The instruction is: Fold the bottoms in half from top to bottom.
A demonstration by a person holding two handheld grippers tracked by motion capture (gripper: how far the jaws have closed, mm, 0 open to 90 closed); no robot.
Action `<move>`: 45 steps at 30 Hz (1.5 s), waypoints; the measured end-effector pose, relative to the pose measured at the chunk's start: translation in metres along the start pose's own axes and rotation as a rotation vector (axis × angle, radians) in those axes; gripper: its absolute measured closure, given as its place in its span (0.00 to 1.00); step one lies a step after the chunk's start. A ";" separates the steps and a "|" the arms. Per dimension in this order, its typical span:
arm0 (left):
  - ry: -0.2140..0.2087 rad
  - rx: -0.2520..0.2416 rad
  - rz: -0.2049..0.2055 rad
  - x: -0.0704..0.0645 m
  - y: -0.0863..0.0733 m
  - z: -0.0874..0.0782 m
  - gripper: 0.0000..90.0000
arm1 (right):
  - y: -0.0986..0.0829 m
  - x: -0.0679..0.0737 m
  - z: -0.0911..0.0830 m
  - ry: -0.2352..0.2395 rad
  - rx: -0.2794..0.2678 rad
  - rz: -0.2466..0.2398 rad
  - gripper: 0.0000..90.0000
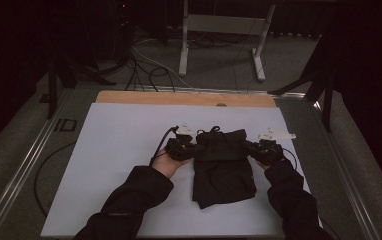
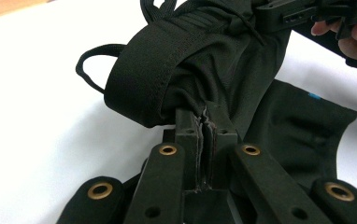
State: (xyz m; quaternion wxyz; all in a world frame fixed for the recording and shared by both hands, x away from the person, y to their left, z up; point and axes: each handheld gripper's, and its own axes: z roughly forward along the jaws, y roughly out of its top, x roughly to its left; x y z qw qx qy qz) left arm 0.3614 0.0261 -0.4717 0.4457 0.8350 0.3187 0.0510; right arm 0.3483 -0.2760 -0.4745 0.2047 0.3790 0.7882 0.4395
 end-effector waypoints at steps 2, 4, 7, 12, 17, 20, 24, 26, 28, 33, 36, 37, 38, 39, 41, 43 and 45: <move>-0.004 0.001 0.008 -0.003 -0.002 -0.001 0.97 | -0.002 0.002 -0.003 -0.001 -0.005 0.003 0.95; -0.005 -0.001 0.015 -0.005 -0.004 -0.002 0.97 | -0.005 0.005 -0.005 0.005 -0.006 0.001 0.95; -0.005 0.001 0.023 -0.009 -0.007 -0.004 0.97 | -0.008 0.008 -0.009 0.011 -0.009 0.003 0.95; 0.004 0.003 0.037 -0.016 -0.013 -0.007 0.97 | -0.013 0.014 -0.015 0.021 -0.009 0.001 0.95; 0.003 0.009 0.044 -0.023 -0.020 -0.009 0.97 | -0.020 0.018 -0.018 0.032 -0.007 -0.001 0.95; -0.003 0.010 0.043 -0.026 -0.024 -0.010 0.97 | -0.024 0.022 -0.020 0.039 -0.001 0.002 0.95; -0.012 0.011 0.047 -0.030 -0.028 -0.011 0.97 | -0.029 0.026 -0.023 0.041 0.005 0.010 0.95; -0.012 0.014 0.057 -0.033 -0.030 -0.011 0.97 | -0.032 0.027 -0.023 0.046 0.007 0.012 0.95; -0.016 0.014 0.057 -0.035 -0.033 -0.012 0.97 | -0.035 0.029 -0.024 0.047 0.017 0.013 0.95; -0.020 0.016 0.060 -0.041 -0.039 -0.013 0.97 | -0.041 0.034 -0.027 0.054 0.025 0.014 0.95; -0.029 0.009 0.053 -0.044 -0.043 -0.014 0.97 | -0.042 0.038 -0.034 0.051 0.017 0.011 0.95; -0.029 0.012 0.053 -0.045 -0.044 -0.014 0.97 | -0.043 0.038 -0.036 0.058 0.012 0.021 0.95; -0.028 0.014 0.053 -0.046 -0.045 -0.014 0.97 | -0.043 0.039 -0.037 0.062 0.008 0.024 0.95; -0.031 0.013 0.051 -0.048 -0.046 -0.015 0.97 | -0.044 0.040 -0.038 0.058 0.016 0.015 0.95; -0.029 0.016 0.055 -0.050 -0.049 -0.016 0.97 | -0.045 0.043 -0.040 0.061 0.022 0.010 0.95; -0.030 0.015 0.059 -0.052 -0.050 -0.016 0.97 | -0.046 0.044 -0.041 0.063 0.027 0.010 0.95; -0.036 0.023 0.064 -0.056 -0.056 -0.017 0.97 | -0.051 0.047 -0.043 0.071 0.033 0.009 0.95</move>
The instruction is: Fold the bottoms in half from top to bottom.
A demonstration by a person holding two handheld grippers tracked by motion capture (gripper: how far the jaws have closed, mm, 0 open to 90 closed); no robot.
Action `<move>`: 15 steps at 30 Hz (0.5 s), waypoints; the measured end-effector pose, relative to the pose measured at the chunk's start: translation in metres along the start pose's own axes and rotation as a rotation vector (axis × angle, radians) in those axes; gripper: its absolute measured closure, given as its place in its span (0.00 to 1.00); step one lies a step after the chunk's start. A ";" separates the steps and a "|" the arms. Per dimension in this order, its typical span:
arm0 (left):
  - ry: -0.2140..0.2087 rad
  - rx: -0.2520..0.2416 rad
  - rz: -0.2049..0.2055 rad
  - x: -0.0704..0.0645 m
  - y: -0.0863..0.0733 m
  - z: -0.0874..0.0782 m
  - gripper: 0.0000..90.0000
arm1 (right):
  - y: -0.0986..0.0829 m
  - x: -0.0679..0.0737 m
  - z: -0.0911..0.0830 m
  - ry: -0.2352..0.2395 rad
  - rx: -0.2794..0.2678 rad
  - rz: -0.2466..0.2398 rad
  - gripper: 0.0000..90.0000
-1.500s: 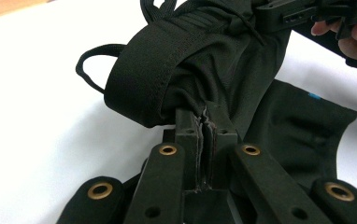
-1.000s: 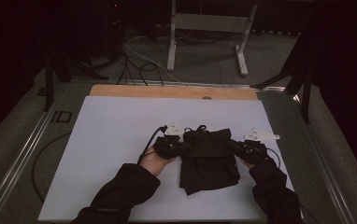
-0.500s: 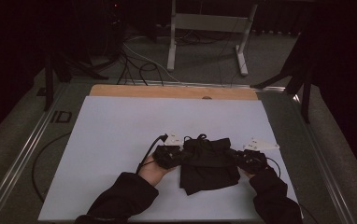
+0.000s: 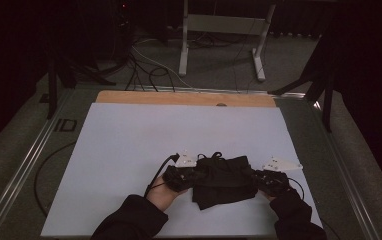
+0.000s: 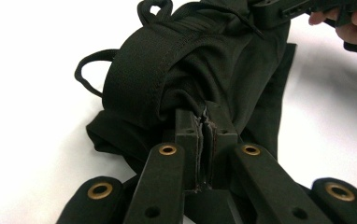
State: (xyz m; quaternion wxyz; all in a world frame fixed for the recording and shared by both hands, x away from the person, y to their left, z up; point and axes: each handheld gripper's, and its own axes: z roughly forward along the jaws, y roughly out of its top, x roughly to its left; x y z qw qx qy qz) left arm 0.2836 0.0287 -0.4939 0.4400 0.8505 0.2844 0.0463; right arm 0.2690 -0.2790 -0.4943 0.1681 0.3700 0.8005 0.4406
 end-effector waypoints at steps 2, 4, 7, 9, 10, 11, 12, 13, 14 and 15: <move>0.003 0.000 0.004 -0.002 -0.003 -0.001 0.97 | -0.003 0.002 -0.001 0.002 0.006 0.000 0.95; 0.004 0.003 0.005 -0.003 -0.004 -0.001 0.97 | -0.005 0.003 -0.001 0.002 0.010 -0.002 0.95; -0.008 0.014 0.004 -0.004 -0.008 -0.001 0.97 | -0.011 0.008 -0.002 0.005 0.029 -0.007 0.95; -0.010 0.026 -0.002 -0.005 -0.010 -0.001 0.96 | -0.013 0.010 -0.003 0.007 0.033 -0.001 0.95; -0.010 0.026 -0.002 -0.005 -0.010 -0.001 0.96 | -0.013 0.010 -0.003 0.007 0.033 -0.001 0.95; -0.009 0.029 0.001 -0.006 -0.012 -0.001 0.96 | -0.015 0.010 -0.002 0.011 0.036 -0.003 0.95; -0.010 0.034 0.000 -0.006 -0.012 -0.001 0.96 | -0.017 0.011 -0.001 0.013 0.043 -0.001 0.95; -0.011 0.039 0.001 -0.006 -0.013 0.000 0.96 | -0.018 0.012 -0.001 0.012 0.048 -0.001 0.95; -0.013 0.039 -0.005 -0.007 -0.015 0.000 0.96 | -0.019 0.012 0.000 0.011 0.053 -0.014 0.95; -0.015 0.047 -0.007 -0.007 -0.016 0.001 0.96 | -0.021 0.012 0.000 0.009 0.058 -0.012 0.95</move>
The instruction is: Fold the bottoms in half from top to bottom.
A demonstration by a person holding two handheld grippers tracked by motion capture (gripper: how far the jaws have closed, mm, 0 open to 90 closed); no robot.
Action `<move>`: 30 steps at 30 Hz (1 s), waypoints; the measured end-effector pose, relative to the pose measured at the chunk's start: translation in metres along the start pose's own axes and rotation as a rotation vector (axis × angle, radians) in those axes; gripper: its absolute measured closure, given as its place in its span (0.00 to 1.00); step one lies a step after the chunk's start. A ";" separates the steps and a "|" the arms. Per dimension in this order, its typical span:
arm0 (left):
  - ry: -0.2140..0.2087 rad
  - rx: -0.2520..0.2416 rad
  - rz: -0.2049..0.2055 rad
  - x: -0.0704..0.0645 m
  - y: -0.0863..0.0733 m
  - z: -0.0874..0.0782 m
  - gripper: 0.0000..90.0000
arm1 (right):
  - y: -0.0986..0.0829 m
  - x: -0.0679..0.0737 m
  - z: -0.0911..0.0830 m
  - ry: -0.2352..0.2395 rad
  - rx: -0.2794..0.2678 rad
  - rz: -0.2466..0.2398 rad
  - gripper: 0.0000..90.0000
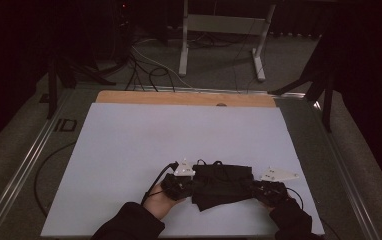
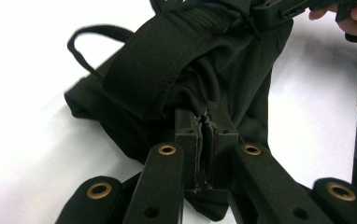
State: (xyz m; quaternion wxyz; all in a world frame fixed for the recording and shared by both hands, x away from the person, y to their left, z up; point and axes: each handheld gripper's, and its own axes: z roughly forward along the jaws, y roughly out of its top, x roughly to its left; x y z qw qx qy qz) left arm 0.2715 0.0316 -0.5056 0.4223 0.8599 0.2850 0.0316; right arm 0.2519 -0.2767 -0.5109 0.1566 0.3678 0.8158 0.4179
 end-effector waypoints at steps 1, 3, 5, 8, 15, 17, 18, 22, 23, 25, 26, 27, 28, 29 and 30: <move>0.000 0.000 0.000 0.000 0.000 0.000 0.96 | 0.000 0.000 0.000 0.000 0.000 0.000 0.95; -0.003 0.008 -0.007 0.000 -0.004 0.001 0.96 | -0.004 0.001 0.001 0.009 0.010 0.013 0.95; -0.005 0.006 -0.013 0.001 -0.005 0.001 0.96 | -0.006 0.002 0.001 0.011 0.014 0.018 0.95; -0.008 0.013 -0.013 0.001 -0.008 0.002 0.96 | -0.008 0.003 0.001 0.015 0.018 0.019 0.95; -0.020 0.024 -0.009 0.002 -0.011 0.005 0.95 | -0.018 0.004 0.006 0.013 0.043 0.026 0.94; -0.025 0.023 -0.004 0.003 -0.012 0.005 0.95 | -0.018 0.004 0.006 0.013 0.043 0.027 0.94; -0.028 0.025 -0.007 0.004 -0.012 0.005 0.95 | -0.018 0.004 0.006 0.013 0.043 0.030 0.94; -0.041 0.024 -0.010 0.006 -0.013 0.006 0.94 | -0.018 0.004 0.007 0.008 0.049 0.025 0.93; -0.046 0.023 -0.011 0.007 -0.013 0.006 0.93 | -0.018 0.005 0.007 0.007 0.049 0.025 0.93; -0.050 0.018 -0.010 0.007 -0.014 0.006 0.93 | -0.017 0.005 0.007 0.006 0.050 0.027 0.92; -0.050 0.017 -0.010 0.008 -0.013 0.006 0.92 | -0.017 0.004 0.007 0.007 0.048 0.030 0.92; -0.050 0.015 -0.008 0.007 -0.013 0.005 0.91 | -0.017 0.004 0.006 0.006 0.048 0.028 0.91; -0.048 0.011 -0.006 0.008 -0.013 0.004 0.90 | -0.016 0.005 0.006 0.002 0.045 0.024 0.89; -0.044 0.009 -0.004 0.008 -0.012 0.002 0.88 | -0.015 0.004 0.005 0.003 0.044 0.024 0.89; -0.044 0.002 -0.005 0.008 -0.011 0.000 0.85 | -0.014 0.004 0.003 0.001 0.039 0.026 0.87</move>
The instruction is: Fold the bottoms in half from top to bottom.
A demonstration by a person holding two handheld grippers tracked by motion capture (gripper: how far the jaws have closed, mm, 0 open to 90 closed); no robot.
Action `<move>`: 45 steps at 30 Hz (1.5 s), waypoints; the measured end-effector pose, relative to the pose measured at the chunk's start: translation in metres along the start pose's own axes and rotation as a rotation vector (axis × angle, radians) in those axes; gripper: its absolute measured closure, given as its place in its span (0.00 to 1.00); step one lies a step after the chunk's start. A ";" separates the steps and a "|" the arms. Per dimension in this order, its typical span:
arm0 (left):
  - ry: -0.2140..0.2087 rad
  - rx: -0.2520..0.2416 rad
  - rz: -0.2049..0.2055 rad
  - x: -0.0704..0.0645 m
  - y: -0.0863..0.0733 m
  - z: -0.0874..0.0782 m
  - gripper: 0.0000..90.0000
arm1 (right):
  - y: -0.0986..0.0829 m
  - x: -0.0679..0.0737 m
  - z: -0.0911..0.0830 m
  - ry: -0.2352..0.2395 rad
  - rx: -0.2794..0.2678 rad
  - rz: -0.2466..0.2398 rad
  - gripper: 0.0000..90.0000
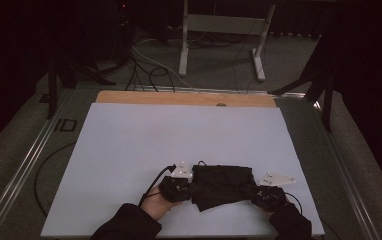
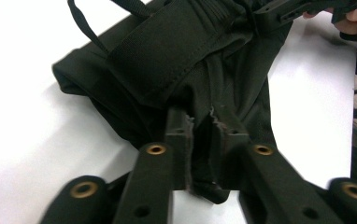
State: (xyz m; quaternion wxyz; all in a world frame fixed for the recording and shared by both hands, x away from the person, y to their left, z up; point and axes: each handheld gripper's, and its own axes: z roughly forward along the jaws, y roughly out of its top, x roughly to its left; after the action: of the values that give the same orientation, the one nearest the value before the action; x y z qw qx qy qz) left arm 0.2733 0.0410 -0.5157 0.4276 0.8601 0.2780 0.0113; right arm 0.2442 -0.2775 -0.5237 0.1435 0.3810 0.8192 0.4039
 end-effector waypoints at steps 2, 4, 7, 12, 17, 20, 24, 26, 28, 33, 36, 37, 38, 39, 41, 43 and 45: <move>-0.004 -0.016 0.005 0.002 0.002 -0.005 0.80 | 0.002 -0.002 -0.003 0.007 -0.007 0.007 0.81; 0.003 -0.037 0.017 0.003 0.004 -0.010 0.71 | 0.003 -0.003 -0.007 0.003 -0.018 0.013 0.74; -0.006 -0.066 0.027 0.006 0.006 -0.017 0.59 | 0.007 -0.005 -0.012 0.015 -0.032 0.014 0.58; -0.006 -0.095 0.032 0.009 0.009 -0.024 0.37 | 0.016 -0.006 -0.019 0.028 -0.064 0.026 0.34; 0.009 -0.110 0.031 0.013 0.012 -0.029 0.17 | 0.024 -0.010 -0.023 0.045 -0.103 0.032 0.15; 0.022 -0.108 0.045 0.017 0.015 -0.031 0.14 | 0.030 -0.011 -0.024 0.060 -0.122 0.016 0.14; 0.025 -0.114 0.029 0.025 0.021 -0.034 0.14 | 0.041 -0.015 -0.023 0.053 -0.122 -0.005 0.15; 0.004 -0.121 0.013 0.029 0.024 -0.035 0.14 | 0.046 -0.019 -0.022 0.063 -0.132 -0.007 0.15; 0.007 -0.121 0.008 0.032 0.027 -0.035 0.17 | 0.051 -0.023 -0.019 0.059 -0.136 -0.013 0.15; 0.065 -0.112 -0.003 0.040 0.031 -0.031 0.23 | 0.059 -0.035 -0.013 0.000 -0.132 0.005 0.33; 0.088 -0.106 -0.005 0.043 0.030 -0.027 0.37 | 0.060 -0.041 -0.007 -0.019 -0.116 0.002 0.50; 0.091 -0.104 -0.012 0.044 0.030 -0.026 0.42 | 0.060 -0.042 -0.004 -0.030 -0.111 0.004 0.54; 0.091 -0.100 -0.019 0.046 0.029 -0.025 0.49 | 0.059 -0.044 -0.001 -0.032 -0.105 0.008 0.59; 0.096 -0.092 -0.027 0.047 0.028 -0.023 0.53 | 0.059 -0.045 0.003 -0.038 -0.092 0.006 0.61; 0.093 -0.065 -0.027 0.049 0.027 -0.020 0.64 | 0.058 -0.049 0.008 -0.068 -0.072 0.002 0.69; 0.081 -0.049 -0.027 0.049 0.024 -0.018 0.74 | 0.056 -0.053 0.013 -0.086 -0.060 0.010 0.76; 0.071 -0.031 -0.025 0.048 0.023 -0.015 0.82 | 0.053 -0.056 0.017 -0.084 -0.043 0.008 0.85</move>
State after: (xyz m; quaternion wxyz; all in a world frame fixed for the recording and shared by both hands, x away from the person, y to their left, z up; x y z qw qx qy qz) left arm 0.3204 0.0645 -0.4997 0.4309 0.8489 0.3035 0.0407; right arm 0.3176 -0.2890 -0.4970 0.1843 0.3978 0.8019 0.4058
